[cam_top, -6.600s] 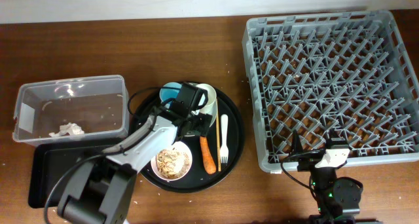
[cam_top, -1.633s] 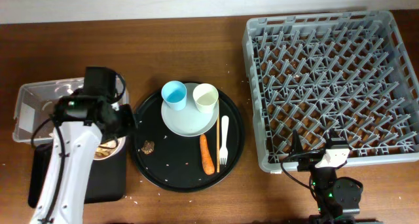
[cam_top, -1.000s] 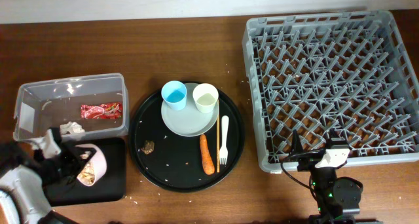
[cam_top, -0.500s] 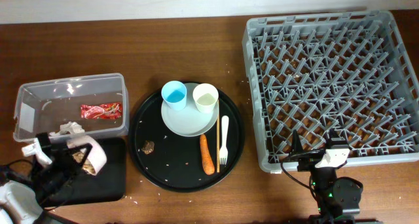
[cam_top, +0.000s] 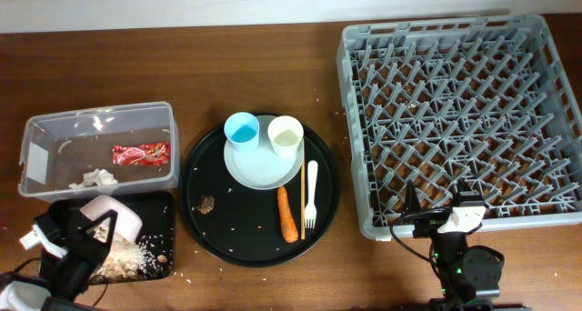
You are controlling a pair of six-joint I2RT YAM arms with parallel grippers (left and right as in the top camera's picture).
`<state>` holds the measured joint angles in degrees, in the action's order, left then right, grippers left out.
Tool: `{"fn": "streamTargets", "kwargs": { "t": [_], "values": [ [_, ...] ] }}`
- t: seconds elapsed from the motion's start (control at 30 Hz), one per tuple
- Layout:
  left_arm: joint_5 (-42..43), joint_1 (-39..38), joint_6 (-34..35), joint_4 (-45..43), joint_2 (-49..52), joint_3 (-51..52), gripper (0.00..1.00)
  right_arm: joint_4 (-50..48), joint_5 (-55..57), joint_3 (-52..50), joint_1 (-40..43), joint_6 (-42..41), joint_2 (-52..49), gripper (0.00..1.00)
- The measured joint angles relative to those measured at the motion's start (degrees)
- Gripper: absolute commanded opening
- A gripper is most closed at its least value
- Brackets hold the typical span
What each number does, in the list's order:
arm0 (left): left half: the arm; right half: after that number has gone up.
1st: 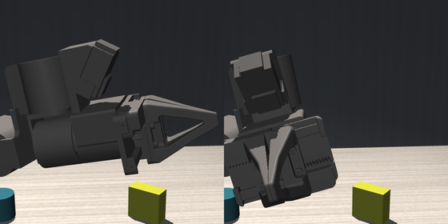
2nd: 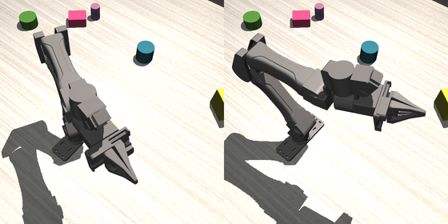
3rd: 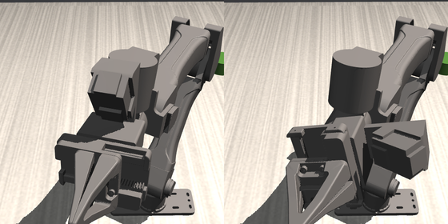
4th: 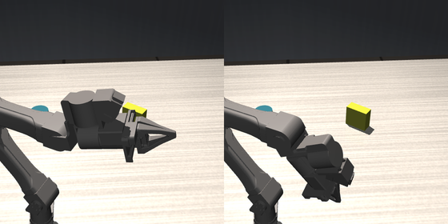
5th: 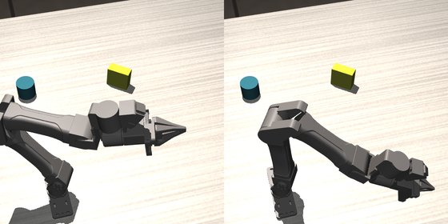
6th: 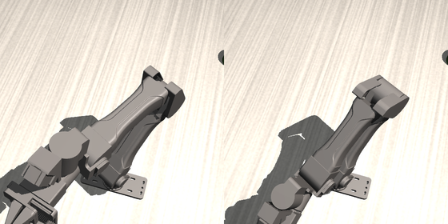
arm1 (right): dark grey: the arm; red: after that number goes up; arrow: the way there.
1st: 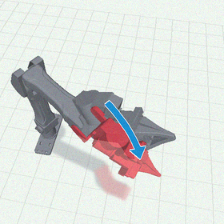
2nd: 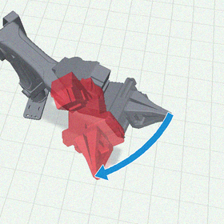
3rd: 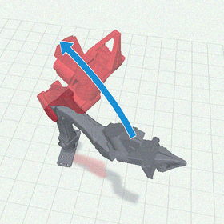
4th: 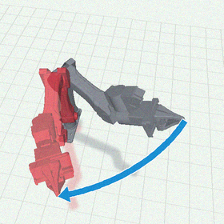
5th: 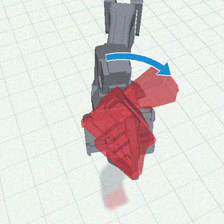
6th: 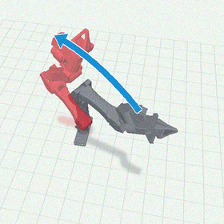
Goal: Sort waste into correct bins and load items into the dishwasher rack
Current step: 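Tip the bowl over the black tray to dump the rice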
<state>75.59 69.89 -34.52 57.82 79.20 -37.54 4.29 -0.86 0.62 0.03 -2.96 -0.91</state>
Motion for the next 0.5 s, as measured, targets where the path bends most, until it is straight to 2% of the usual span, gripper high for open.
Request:
{"fn": "streamTargets", "kwargs": {
  "t": [0.03, 0.1, 0.13, 0.17, 0.23, 0.27, 0.37, 0.4, 0.43, 0.47, 0.5],
  "values": [
    [0.9, 0.0, -0.2, 2.4, 0.0, 0.1, 0.0, 0.0, 0.0, 0.0, 0.0, 0.0, 0.0, 0.99],
    [1.1, 0.0, 0.1, -0.9, 0.0, 0.3, 0.0, 0.0, 0.0, 0.0, 0.0, 0.0, 0.0, 0.99],
    [1.3, 0.1, 0.1, 1.5, 0.0, 0.2, 0.0, 0.0, 0.0, 0.0, 0.0, 0.0, 0.0, 0.99],
    [2.2, 0.1, -0.3, -0.6, 0.0, 0.5, 0.0, 0.0, 0.0, 0.0, 0.0, 0.0, 0.0, 0.99],
    [3.1, 0.1, 0.4, 1.2, 0.0, 0.5, 0.0, 0.0, 0.0, 0.0, 0.0, 0.0, 0.0, 0.99],
    [3.7, 0.1, 0.3, -2.4, -0.1, 0.7, 0.0, 0.0, 0.0, 0.0, 0.0, 0.0, 0.0, 0.99],
    [4.2, 0.2, 2.2, -4.3, -0.1, 0.7, 0.0, 0.0, 0.0, 0.0, 0.0, 0.0, 0.0, 0.99],
    [4.5, 0.2, 2.1, -1.8, -0.1, 0.7, 0.0, 0.0, 0.0, 0.0, 0.0, 0.0, 0.0, 0.99],
    [4.5, 0.2, 2.6, -4.6, -0.1, 0.8, 0.0, 0.0, 0.0, 0.0, 0.0, 0.0, 0.0, 0.99],
    [5.2, 0.2, 2.1, 0.3, -0.1, 0.7, 0.0, 0.0, 0.0, 0.0, 0.0, 0.0, 0.0, 0.99],
    [6.5, 0.0, 0.8, -0.2, -0.1, 0.7, 0.0, 0.0, 0.0, 0.0, 0.0, 0.0, 0.0, 0.99]
  ]
}}
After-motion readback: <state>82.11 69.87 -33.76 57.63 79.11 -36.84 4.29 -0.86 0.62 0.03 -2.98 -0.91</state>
